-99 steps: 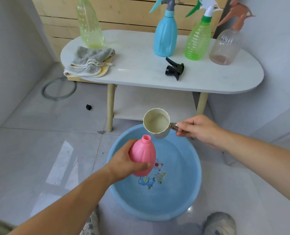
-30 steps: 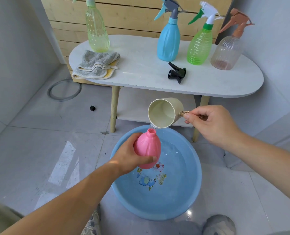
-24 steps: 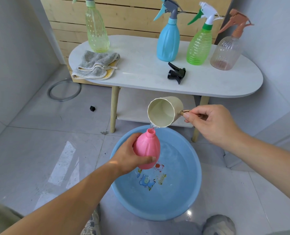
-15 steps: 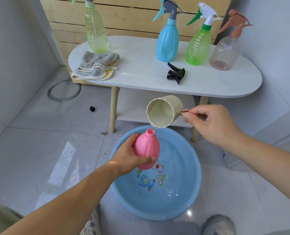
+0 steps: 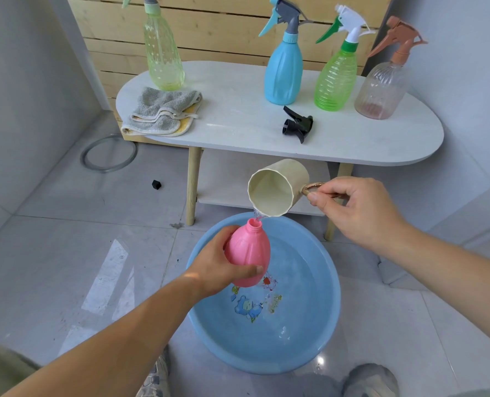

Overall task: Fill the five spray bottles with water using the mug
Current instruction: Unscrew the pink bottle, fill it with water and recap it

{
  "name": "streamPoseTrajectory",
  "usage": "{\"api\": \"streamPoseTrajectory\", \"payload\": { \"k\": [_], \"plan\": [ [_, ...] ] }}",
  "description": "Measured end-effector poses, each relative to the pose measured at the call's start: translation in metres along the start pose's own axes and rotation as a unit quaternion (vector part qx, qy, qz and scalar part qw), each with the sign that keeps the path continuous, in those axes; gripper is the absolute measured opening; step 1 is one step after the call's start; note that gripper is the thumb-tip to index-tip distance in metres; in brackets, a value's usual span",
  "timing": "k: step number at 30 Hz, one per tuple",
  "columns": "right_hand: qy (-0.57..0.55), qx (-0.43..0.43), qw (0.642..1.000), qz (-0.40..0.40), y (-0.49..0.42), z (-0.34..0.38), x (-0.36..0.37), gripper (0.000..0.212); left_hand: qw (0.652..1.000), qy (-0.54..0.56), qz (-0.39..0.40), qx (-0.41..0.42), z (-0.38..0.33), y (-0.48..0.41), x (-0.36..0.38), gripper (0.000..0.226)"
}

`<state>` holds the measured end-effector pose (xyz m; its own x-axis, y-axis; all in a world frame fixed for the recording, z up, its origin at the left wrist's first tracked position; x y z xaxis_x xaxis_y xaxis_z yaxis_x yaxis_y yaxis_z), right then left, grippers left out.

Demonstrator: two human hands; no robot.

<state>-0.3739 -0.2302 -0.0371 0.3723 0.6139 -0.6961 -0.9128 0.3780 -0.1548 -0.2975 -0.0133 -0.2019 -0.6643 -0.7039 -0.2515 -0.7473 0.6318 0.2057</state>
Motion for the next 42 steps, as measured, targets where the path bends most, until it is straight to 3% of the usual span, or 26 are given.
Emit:
{"api": "streamPoseTrajectory", "payload": {
  "k": [10, 33, 42],
  "plan": [
    [0.029, -0.026, 0.999, -0.008, 0.001, 0.006, -0.001, 0.016, 1.000, -0.004, 0.001, 0.000, 0.001, 0.000, 0.000, 0.097],
    [0.098, -0.087, 0.991, -0.014, 0.002, 0.013, 0.002, 0.011, 1.000, 0.001, 0.003, 0.005, 0.003, -0.003, 0.003, 0.095],
    [0.110, -0.134, 0.985, -0.024, 0.004, 0.020, 0.003, 0.023, 1.000, -0.006, 0.006, 0.002, 0.004, -0.003, 0.003, 0.096]
  ]
}}
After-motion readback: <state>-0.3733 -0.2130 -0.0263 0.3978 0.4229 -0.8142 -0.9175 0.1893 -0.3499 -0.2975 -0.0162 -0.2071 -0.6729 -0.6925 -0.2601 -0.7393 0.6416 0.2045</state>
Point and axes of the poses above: each hand's wrist, its own y-axis away from the middle knuckle, its own x-axis out of the palm, z = x × y, the point moved 8 cm from there along -y, towards the middle knuckle, and after that the axes turned 6 degrees about x, right-handed, at the moved point
